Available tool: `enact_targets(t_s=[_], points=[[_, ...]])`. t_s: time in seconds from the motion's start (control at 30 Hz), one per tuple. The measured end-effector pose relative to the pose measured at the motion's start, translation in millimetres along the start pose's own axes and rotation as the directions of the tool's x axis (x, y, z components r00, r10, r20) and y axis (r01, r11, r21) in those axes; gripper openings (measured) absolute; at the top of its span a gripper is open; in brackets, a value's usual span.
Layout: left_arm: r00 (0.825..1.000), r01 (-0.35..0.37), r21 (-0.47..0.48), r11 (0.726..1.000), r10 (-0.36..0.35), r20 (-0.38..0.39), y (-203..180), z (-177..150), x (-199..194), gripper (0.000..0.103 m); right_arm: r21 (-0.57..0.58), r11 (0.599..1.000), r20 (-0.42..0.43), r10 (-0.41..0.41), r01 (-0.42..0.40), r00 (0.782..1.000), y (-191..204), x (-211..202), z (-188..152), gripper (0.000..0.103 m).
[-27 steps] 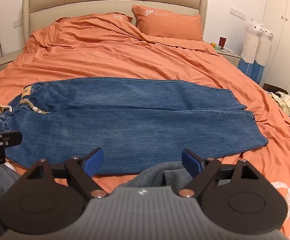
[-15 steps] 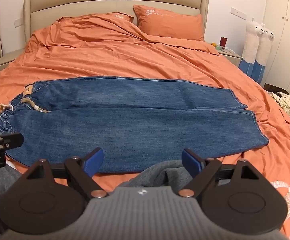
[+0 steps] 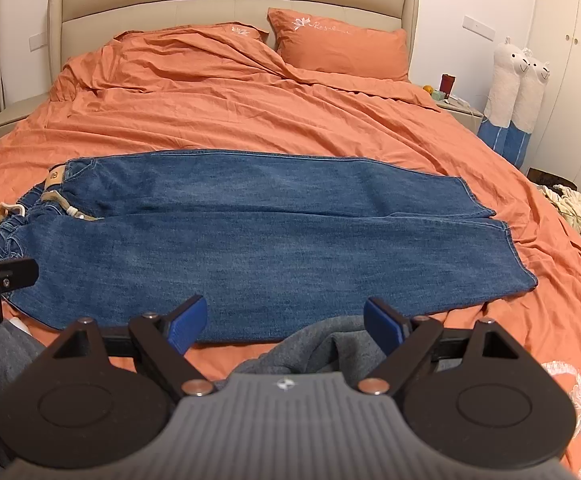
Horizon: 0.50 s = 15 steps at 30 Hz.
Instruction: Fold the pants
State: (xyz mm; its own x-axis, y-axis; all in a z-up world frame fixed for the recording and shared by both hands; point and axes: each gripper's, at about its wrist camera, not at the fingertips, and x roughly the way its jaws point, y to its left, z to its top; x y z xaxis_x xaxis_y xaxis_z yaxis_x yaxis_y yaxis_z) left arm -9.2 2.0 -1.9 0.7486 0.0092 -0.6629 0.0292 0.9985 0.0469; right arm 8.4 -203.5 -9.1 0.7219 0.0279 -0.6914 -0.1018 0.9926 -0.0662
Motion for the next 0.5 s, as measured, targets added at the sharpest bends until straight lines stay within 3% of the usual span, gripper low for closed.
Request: enact_targets(t_s=[0.5], points=[[1.0,0.004,0.003,1.0,-0.004,-0.001,-0.8,0.6,-2.1,0.071,0.004,1.0,-0.001,-0.003,0.003,1.0,-0.8,0.2,-0.6,0.082]])
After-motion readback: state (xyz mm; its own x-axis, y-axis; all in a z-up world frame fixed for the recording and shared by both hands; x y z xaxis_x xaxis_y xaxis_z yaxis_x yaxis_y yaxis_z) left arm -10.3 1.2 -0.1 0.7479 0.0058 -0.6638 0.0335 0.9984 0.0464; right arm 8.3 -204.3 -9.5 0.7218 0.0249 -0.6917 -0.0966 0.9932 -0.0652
